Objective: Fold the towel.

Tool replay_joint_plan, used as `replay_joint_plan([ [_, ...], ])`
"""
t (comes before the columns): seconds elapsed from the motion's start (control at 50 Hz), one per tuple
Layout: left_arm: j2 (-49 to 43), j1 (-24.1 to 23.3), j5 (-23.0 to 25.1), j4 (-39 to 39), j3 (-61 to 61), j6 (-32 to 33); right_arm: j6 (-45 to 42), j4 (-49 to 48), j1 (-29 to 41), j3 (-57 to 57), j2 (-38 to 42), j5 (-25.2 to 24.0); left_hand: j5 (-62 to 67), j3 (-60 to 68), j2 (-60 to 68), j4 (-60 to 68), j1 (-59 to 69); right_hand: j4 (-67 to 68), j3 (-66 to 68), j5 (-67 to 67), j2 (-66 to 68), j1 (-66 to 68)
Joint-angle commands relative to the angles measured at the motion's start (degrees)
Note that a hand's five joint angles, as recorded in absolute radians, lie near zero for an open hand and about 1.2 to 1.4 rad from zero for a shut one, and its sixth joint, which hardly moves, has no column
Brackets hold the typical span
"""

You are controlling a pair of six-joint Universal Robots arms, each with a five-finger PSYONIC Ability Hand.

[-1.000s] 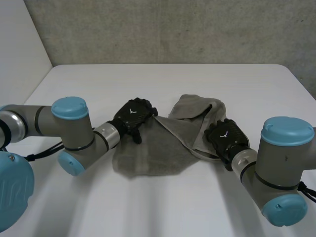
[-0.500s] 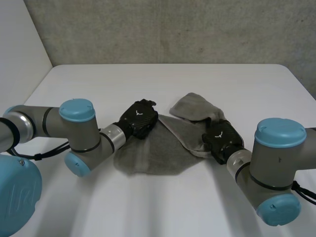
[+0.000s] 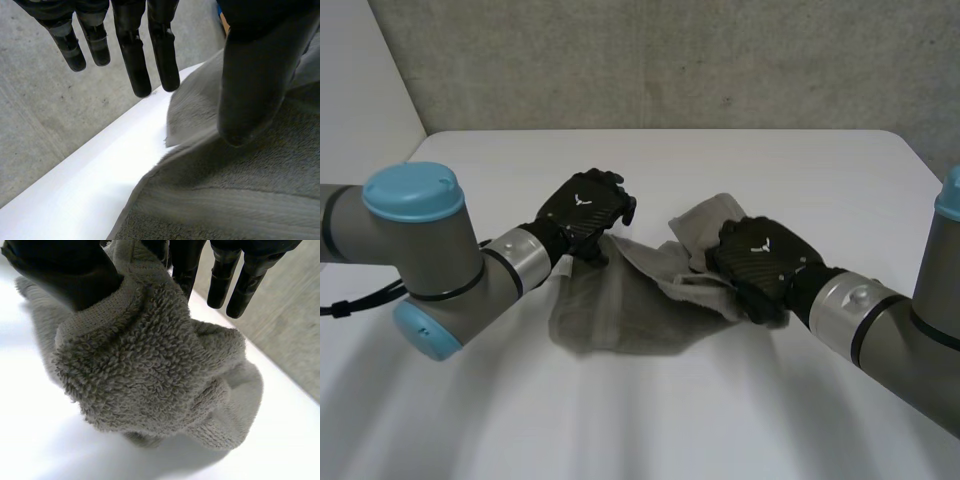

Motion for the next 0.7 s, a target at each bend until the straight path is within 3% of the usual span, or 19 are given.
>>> replay_joint_plan([
  [0.02, -7.6, -0.3, -0.7, 2.6, 5.0, 0.0, -2.7, 0.9, -1.1, 2.4, -0.4, -0.6, -4.3, -2.4, -4.8, -3.2, -4.7, -4.4, -2.9, 5.4, 11.8, 7.5],
  [0.26, -16.2, -1.6, 0.0, 2.7, 10.9, 0.1, -2.9, -0.6, -1.9, 2.8, -1.6, -0.4, -2.6, -2.4, -3.1, -3.2, -3.1, -4.4, -2.9, 5.4, 11.8, 7.5],
  [0.3, -17.6, -1.7, -0.7, 2.7, 11.6, 0.1, -2.9, -1.1, -1.9, 2.9, -1.6, -0.3, 12.1, -2.4, 11.6, -3.2, 11.6, -4.4, -2.9, 5.4, 11.8, 7.5],
  [0.32, -17.6, -1.7, -0.7, 2.7, 11.6, 0.1, -2.9, -1.1, -1.9, 2.9, -1.6, -0.3, 12.2, -2.4, 11.7, -3.2, 11.7, -4.4, -2.9, 5.4, 11.8, 7.5],
  [0.36, -18.2, -1.7, -0.8, 2.7, 11.9, 0.1, -2.5, -2.0, -2.0, 3.2, -1.4, 0.1, 41.7, -2.4, 41.1, -3.2, 41.2, -4.4, -2.9, 5.4, 11.8, 7.5],
  [0.44, -17.7, -1.7, -1.4, 2.3, 11.5, 0.1, -2.6, -2.7, -2.6, 3.9, -1.1, 0.4, 43.5, -2.4, 42.9, -3.2, 43.0, -4.4, -2.9, 4.8, 11.2, 6.9],
  [0.48, -17.0, -1.7, -2.4, 2.0, 11.0, 0.1, -2.7, -2.8, -2.9, 4.2, -0.7, 0.9, 43.5, -2.4, 42.9, -3.2, 43.0, -4.4, -2.9, -1.4, 5.0, 0.6],
  [0.5, -15.4, -1.7, -4.1, 1.4, 10.0, 0.1, -2.7, -2.7, -2.9, 4.3, 0.5, 1.3, 43.5, -2.4, 42.9, -3.2, 43.0, -4.4, -2.9, -11.4, -5.0, -9.3],
  [0.52, -13.3, -1.7, -5.8, 0.5, 8.4, 0.1, -2.8, -2.4, -2.9, 4.1, 2.6, 2.0, 43.5, -2.4, 42.9, -3.2, 43.0, -4.4, -2.9, -30.7, -24.3, -28.6],
  [0.54, -13.3, -1.7, -5.8, 0.5, 8.4, 0.1, -2.8, -2.4, -2.9, 4.1, 2.6, 2.0, 43.5, -2.4, 42.9, -3.2, 43.0, -4.4, -2.9, -30.9, -24.5, -28.8],
  [0.56, -10.7, -1.1, -7.1, -0.3, 6.4, 0.1, -2.9, -2.2, -2.8, 3.9, 4.6, 3.3, 43.5, -2.4, 42.9, -3.2, 43.0, -4.4, -2.9, -49.7, -43.3, -47.6],
  [0.7, -3.3, -0.7, -8.4, -2.1, -2.2, 0.0, -3.2, -4.3, -2.6, 3.4, 7.8, 8.5, 43.5, -2.4, 42.9, -3.2, 43.0, -4.4, -2.9, -52.9, -46.5, -50.8],
])
